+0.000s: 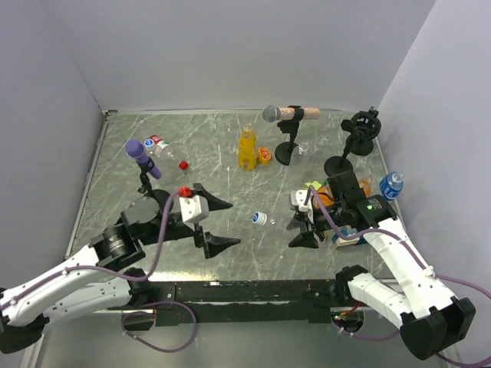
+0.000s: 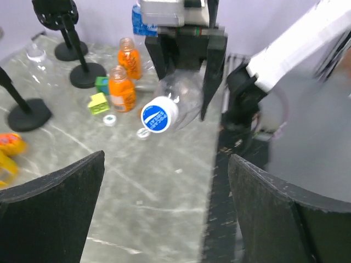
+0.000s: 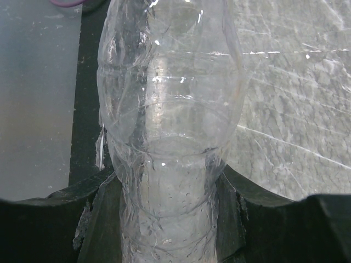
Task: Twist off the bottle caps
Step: Unscrew the bottle cap from the plastic bottle.
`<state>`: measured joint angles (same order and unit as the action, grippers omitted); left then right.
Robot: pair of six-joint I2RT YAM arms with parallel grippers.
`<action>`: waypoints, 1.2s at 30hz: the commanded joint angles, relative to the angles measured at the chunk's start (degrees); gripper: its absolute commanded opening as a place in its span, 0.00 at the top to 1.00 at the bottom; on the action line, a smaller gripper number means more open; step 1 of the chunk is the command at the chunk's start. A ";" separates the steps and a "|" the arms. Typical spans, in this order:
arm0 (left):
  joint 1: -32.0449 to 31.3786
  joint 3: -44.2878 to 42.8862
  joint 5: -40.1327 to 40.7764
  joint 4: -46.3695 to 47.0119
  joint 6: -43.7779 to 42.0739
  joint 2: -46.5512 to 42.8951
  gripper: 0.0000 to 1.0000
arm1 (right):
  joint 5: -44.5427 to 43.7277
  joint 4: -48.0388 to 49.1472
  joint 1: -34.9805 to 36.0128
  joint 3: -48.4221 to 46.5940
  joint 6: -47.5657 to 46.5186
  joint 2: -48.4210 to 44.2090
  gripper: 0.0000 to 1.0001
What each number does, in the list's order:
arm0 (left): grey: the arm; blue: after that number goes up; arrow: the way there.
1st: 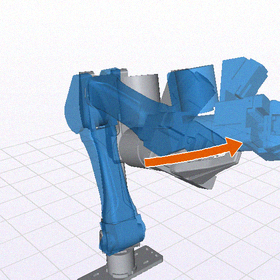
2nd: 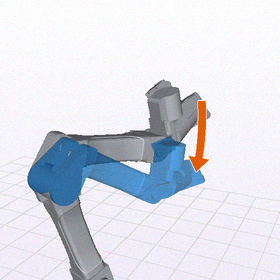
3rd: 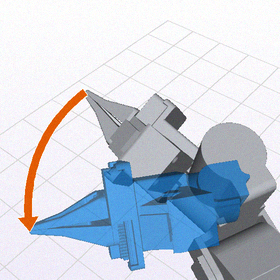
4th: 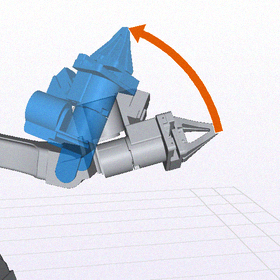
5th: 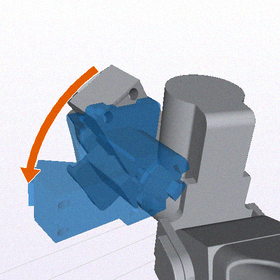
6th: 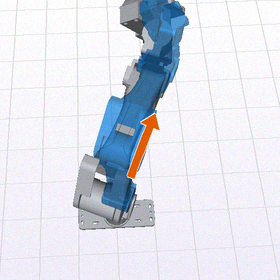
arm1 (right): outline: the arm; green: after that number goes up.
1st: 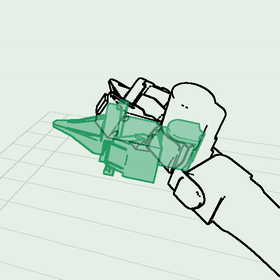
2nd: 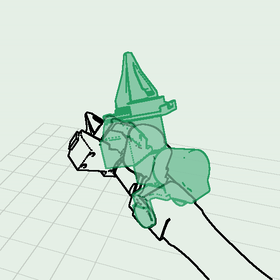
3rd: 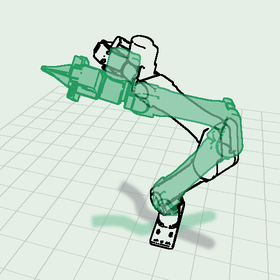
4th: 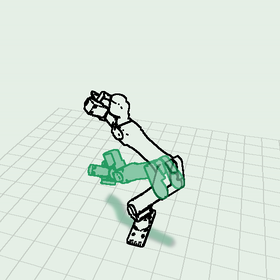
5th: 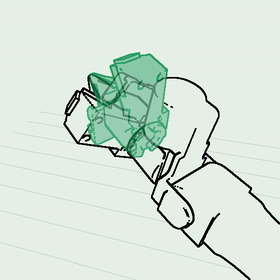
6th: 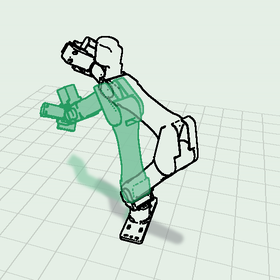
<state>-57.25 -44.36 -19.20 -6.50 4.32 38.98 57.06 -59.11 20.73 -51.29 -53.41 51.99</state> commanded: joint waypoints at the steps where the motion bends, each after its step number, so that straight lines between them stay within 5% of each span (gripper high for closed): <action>1: -0.14 -1.33 -4.43 6.06 -16.43 5.12 0.03 | 2.27 1.37 0.10 -0.57 -1.17 0.31 0.73; 6: 0.04 -6.96 -8.74 3.87 -22.15 14.00 0.01 | 2.62 0.93 0.01 -1.18 -1.52 0.83 0.73; 10: 0.74 -8.29 -11.29 4.13 -22.78 17.88 0.10 | 2.71 0.84 0.10 -1.27 -1.70 0.92 0.73; 26: 2.23 -7.23 -13.76 7.63 -20.14 17.88 0.42 | 2.88 1.02 0.19 -0.83 -1.61 0.75 0.73; 34: 2.41 -6.00 -14.37 11.51 -18.12 17.88 0.42 | 3.06 1.02 0.10 -0.92 -1.61 0.92 0.73; 36: 2.50 -6.26 -14.90 11.08 -18.20 18.41 0.54 | 3.06 0.93 0.10 -1.01 -1.70 1.01 0.73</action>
<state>-55.09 -49.84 -31.70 1.13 -14.76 57.52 57.36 -59.16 20.73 -51.29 -53.65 53.04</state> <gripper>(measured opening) 0.539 0.569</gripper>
